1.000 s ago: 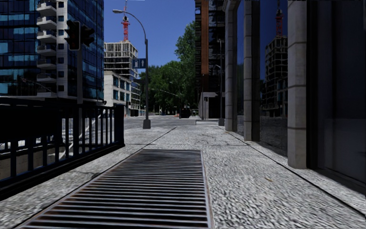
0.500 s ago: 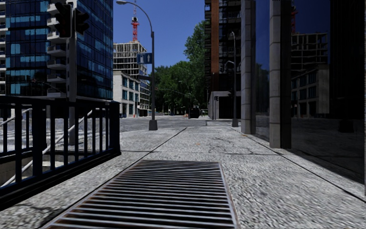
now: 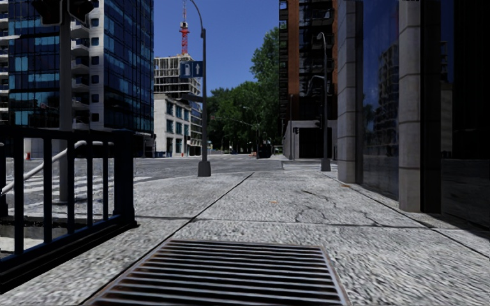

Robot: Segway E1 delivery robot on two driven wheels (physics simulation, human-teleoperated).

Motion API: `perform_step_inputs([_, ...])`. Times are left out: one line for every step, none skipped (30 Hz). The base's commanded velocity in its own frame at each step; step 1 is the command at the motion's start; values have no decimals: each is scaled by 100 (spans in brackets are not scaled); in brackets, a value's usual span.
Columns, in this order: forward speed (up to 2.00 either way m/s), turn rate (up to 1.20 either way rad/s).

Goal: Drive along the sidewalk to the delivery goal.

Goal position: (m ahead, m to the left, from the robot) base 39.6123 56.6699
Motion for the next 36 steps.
perform_step_inputs([174,24])
perform_step_inputs([166,24])
perform_step_inputs([157,24])
perform_step_inputs([152,24])
perform_step_inputs([149,24])
perform_step_inputs([149,24])
perform_step_inputs([148,24])
perform_step_inputs([148,24])
perform_step_inputs([147,24])
perform_step_inputs([147,24])
perform_step_inputs([147,24])
perform_step_inputs([147,24])
perform_step_inputs([147,24])
perform_step_inputs([147,24])
perform_step_inputs([147,24])
perform_step_inputs([147,25])
perform_step_inputs([147,25])
perform_step_inputs([146,29])
perform_step_inputs([141,31])
perform_step_inputs([133,34])
perform_step_inputs([129,37])
perform_step_inputs([129,37])
perform_step_inputs([126,40])
perform_step_inputs([125,42])
perform_step_inputs([125,43])
perform_step_inputs([125,43])
perform_step_inputs([125,43])
perform_step_inputs([125,43])
perform_step_inputs([125,43])
perform_step_inputs([125,43])
perform_step_inputs([125,43])
perform_step_inputs([125,43])
perform_step_inputs([125,42])
perform_step_inputs([125,42])
perform_step_inputs([125,32])
perform_step_inputs([126,12])
